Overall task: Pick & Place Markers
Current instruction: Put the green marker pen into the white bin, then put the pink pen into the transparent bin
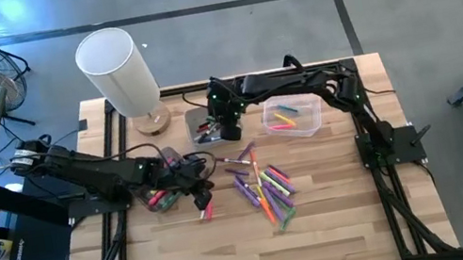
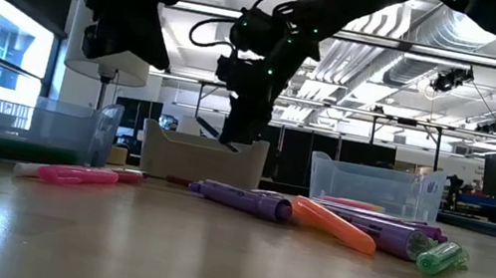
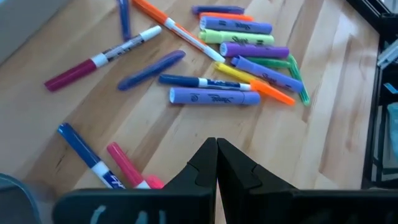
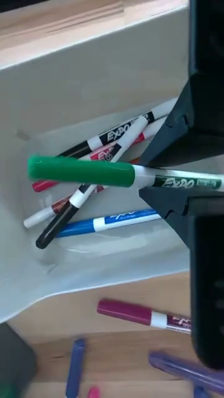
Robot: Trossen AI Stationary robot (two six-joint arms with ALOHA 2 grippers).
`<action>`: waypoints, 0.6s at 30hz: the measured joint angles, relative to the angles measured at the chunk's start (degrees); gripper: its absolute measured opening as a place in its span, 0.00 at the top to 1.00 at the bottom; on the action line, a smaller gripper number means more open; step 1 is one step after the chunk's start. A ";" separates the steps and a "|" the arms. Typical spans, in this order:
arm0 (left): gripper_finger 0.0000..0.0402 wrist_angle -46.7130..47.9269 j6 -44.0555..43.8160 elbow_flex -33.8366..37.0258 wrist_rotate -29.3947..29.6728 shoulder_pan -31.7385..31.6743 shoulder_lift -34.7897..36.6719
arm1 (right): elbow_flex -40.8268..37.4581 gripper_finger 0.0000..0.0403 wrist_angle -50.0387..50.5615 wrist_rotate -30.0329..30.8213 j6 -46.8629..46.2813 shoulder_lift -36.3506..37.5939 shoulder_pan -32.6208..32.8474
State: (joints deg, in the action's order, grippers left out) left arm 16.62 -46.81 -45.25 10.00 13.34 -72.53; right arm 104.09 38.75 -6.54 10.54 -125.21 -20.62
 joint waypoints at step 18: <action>1.00 1.93 7.97 0.00 -9.13 -0.20 0.00 | 0.11 0.72 12.44 1.08 -18.81 10.56 2.46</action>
State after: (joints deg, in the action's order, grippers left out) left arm 18.55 -38.84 -45.25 0.87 13.13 -72.53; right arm 104.20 51.19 -5.46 -8.27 -114.65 -18.17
